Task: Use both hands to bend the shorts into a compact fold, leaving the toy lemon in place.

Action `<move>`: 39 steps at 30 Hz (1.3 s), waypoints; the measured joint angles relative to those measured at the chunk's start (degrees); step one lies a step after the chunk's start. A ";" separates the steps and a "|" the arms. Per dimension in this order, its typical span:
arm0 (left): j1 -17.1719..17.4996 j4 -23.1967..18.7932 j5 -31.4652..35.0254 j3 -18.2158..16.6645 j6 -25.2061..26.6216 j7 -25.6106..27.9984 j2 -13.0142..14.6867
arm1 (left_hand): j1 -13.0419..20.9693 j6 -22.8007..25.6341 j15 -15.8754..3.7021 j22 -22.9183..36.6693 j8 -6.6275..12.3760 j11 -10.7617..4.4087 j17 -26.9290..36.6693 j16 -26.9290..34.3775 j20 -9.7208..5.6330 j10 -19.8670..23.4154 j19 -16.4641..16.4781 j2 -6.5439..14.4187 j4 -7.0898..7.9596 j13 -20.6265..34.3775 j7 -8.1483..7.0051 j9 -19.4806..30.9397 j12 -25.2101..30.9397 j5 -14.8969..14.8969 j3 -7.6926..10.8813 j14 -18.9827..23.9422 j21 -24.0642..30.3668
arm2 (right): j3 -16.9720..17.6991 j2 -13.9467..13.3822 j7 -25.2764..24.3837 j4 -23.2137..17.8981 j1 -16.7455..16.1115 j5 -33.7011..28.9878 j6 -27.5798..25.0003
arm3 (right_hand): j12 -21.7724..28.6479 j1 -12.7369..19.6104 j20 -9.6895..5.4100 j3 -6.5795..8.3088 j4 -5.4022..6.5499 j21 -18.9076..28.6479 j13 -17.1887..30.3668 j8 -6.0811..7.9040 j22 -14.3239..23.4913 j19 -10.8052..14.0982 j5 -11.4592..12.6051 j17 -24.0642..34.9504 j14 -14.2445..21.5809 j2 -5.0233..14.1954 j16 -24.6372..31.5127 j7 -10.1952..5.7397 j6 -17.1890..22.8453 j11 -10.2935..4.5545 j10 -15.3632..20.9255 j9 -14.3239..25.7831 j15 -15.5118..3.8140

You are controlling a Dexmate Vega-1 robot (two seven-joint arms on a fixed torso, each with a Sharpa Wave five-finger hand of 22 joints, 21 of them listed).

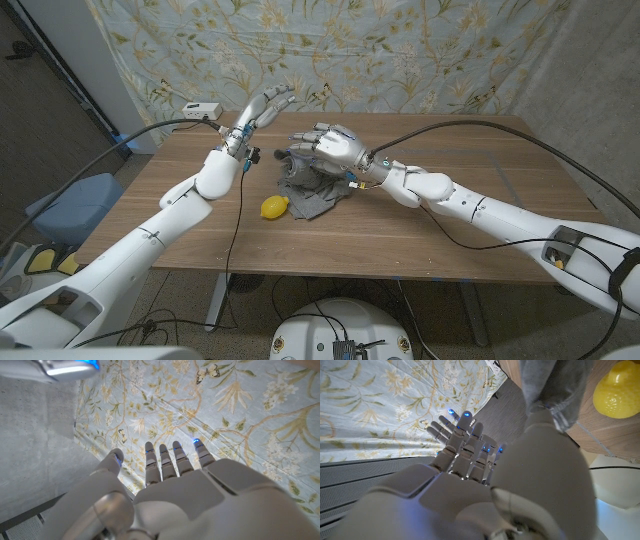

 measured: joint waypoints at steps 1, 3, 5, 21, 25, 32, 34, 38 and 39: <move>0.04 0.03 -0.04 -0.11 -0.07 0.01 -0.07 | 0.00 0.00 0.00 0.00 0.00 0.00 0.00 0.00 0.00 0.00 0.00 0.00 0.00 0.00 0.00 -0.06 0.00 0.00 0.00 0.00 0.00 | 0.00 -0.07 0.77 -0.19 -0.05 -0.31 -0.58 | 0.00 -1.57 0.05 -0.83 0.84 -1.48 -0.18 0.00 0.02 -0.94 0.78 -0.27 -2.04 -0.32 0.00 -0.02 -2.05 -0.08 -1.34 -0.02 0.17; 0.24 0.06 -0.18 -0.32 -0.26 0.03 -0.18 | 0.00 0.00 0.00 0.00 0.00 0.00 0.00 0.00 0.00 0.00 0.00 0.00 0.00 0.00 0.00 -0.11 0.00 0.00 0.00 0.00 0.00 | 0.00 -0.32 2.88 -0.87 -0.24 -0.82 -1.86 | 0.00 -4.16 0.07 -2.61 2.00 -3.89 -0.48 0.00 0.18 -2.79 1.37 -0.40 -5.46 -1.08 0.00 -0.12 -4.42 -0.51 -3.10 -0.19 0.38; 0.39 0.06 -0.18 -0.51 -0.26 0.03 -0.28 | -0.22 0.00 0.00 0.00 0.00 0.00 0.00 0.00 0.00 0.00 0.00 -0.23 0.00 0.00 0.00 -0.11 0.00 0.00 0.00 0.00 0.00 | 0.00 -0.32 5.09 -0.87 -0.24 -1.16 -2.92 | 0.03 -4.62 0.11 -3.14 2.21 -5.27 -0.53 0.00 0.29 -3.55 1.81 -0.32 -7.40 -1.16 0.12 -0.18 -5.29 -0.82 -3.65 -0.29 0.49; 0.99 0.37 -2.18 -0.93 -0.90 -1.66 -0.60 | -1.58 -5.07 0.21 0.00 -1.07 0.22 -0.01 0.00 -0.01 -1.12 -0.01 -0.23 0.24 -0.01 -1.35 -0.38 -0.44 0.00 -0.24 -0.21 0.40 | 6.47 -2.57 18.14 -10.14 -6.05 -1.31 -15.02 | 2.01 5.27 -0.07 3.41 -1.47 -7.39 -1.05 2.45 0.12 3.06 2.98 -1.73 -2.04 10.62 2.91 1.66 3.76 0.60 3.97 -0.28 0.24; 1.00 0.62 -2.34 -0.59 -0.85 -1.93 -0.63 | -1.88 -6.19 0.71 0.00 -1.14 0.28 -0.01 0.00 -0.01 -1.78 -0.01 -0.53 0.24 -0.01 -1.64 -0.38 -0.88 0.00 -0.24 -0.20 0.40 | 6.95 -2.39 18.51 -10.30 -6.42 0.86 -17.30 | 2.01 2.31 0.31 3.10 0.10 -7.70 -1.05 2.45 0.12 3.65 1.68 -1.99 -1.32 10.70 3.13 2.27 4.37 1.14 4.52 -0.28 0.34; 0.86 1.43 -2.34 0.10 -0.85 -1.93 -0.71 | -3.10 -8.52 1.59 -0.01 -1.29 0.06 -0.01 -0.37 -0.01 -4.06 -0.01 -0.54 0.55 -0.01 -2.58 -0.64 -1.67 -0.27 -0.55 -1.10 0.40 | 6.95 -2.39 18.13 -10.30 -6.42 5.34 -19.82 | 2.01 -2.02 0.96 2.61 2.75 -8.45 -1.05 2.45 0.28 3.63 -0.03 -2.26 -0.71 11.40 3.34 2.68 5.39 1.98 5.36 -0.28 0.34; 0.72 1.76 -4.53 0.29 0.52 -4.70 -0.77 | -3.72 -9.18 1.75 -0.01 -1.29 0.10 -0.01 -0.37 -0.01 -4.51 -0.01 -0.66 0.84 -0.05 -2.78 -0.91 -1.88 -0.48 -0.84 -1.36 0.40 | 11.15 -0.16 17.72 -10.88 -9.36 7.96 -20.64 | 2.01 -2.80 1.25 2.70 3.37 -8.78 -1.04 2.39 0.29 3.33 -0.52 -2.26 -0.58 11.72 3.34 2.99 5.71 2.26 5.64 -0.27 0.21; 0.40 2.52 -5.60 0.63 0.62 -5.72 -0.94 | -4.47 -10.35 1.51 -0.01 -1.29 0.17 -0.02 -0.56 0.30 -5.16 0.30 -0.81 1.11 -0.16 -3.53 -0.91 -1.88 -0.69 -1.11 -2.41 0.40 | 13.18 0.82 17.24 -11.27 -10.62 11.67 -21.40 | 2.01 -4.20 1.58 2.60 4.19 -9.02 -1.04 2.05 0.29 3.00 -1.04 -2.26 -0.51 11.86 3.34 3.42 6.13 2.62 5.92 -0.27 0.14; 0.29 2.87 -5.60 0.74 0.62 -5.72 -1.04 | -4.73 -10.63 1.45 -0.01 -1.29 0.09 -0.02 -0.72 0.22 -5.24 0.39 -0.95 1.21 -0.16 -3.65 -0.91 -2.06 -0.69 -1.21 -2.47 0.40 | 13.18 0.82 17.12 -11.27 -10.62 13.42 -21.59 | 2.01 -4.77 1.77 2.57 4.46 -9.22 -1.04 2.05 0.28 2.81 -1.28 -2.26 -0.51 11.85 3.34 3.39 6.11 3.12 5.92 -0.27 0.14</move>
